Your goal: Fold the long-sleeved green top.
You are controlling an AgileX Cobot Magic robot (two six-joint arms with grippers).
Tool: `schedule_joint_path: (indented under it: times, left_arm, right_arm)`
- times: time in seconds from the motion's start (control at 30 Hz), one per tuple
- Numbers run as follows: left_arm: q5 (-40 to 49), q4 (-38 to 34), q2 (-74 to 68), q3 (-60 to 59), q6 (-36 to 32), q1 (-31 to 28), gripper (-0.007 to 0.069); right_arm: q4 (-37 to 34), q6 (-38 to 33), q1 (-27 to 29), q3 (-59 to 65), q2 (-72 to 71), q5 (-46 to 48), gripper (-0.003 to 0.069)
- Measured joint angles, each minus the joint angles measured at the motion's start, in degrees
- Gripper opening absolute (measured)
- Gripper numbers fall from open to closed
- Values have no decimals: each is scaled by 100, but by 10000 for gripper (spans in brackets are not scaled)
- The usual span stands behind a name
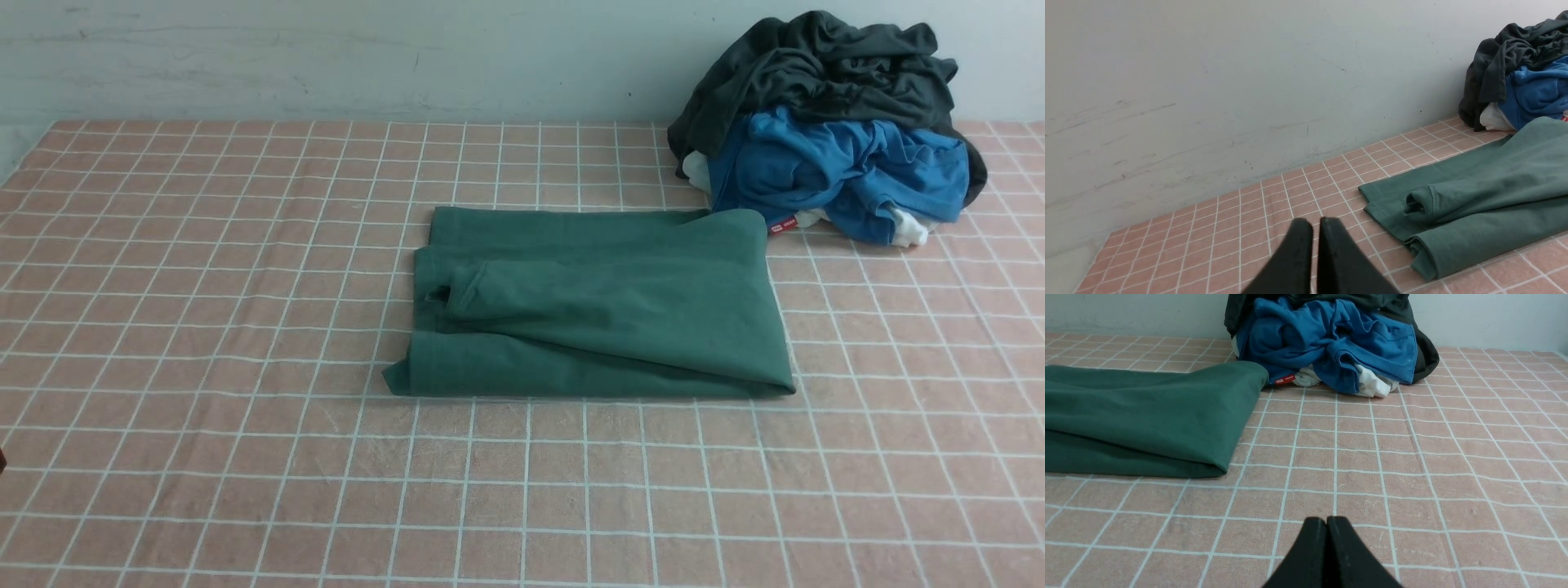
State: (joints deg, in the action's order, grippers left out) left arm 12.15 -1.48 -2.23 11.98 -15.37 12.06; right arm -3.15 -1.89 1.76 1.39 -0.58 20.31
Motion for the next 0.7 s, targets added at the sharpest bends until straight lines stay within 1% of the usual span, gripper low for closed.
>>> schedule_joint_path:
  times: [0.27,0.37,0.5,0.57,0.7]
  left_arm:
    - [-71,0,54,-67,0,0,10]
    - [-277,0,213,-370,0,0,10]
    - [-463,-52,286,-1245,149,-319,10]
    - [-254,-102,286,-1332,322,-519,10]
    - [590,-139,286,-1367,609,-750,10]
  right_arm:
    - [0,-2,0,0,-4,1,-11]
    - [0,-6,0,0,-4,6,-11]
    - [0,-6,2,0,-4,11,-10]
    - [0,-6,2,0,-4,11,-10]
    - [0,-19,2,0,-4,11,-10]
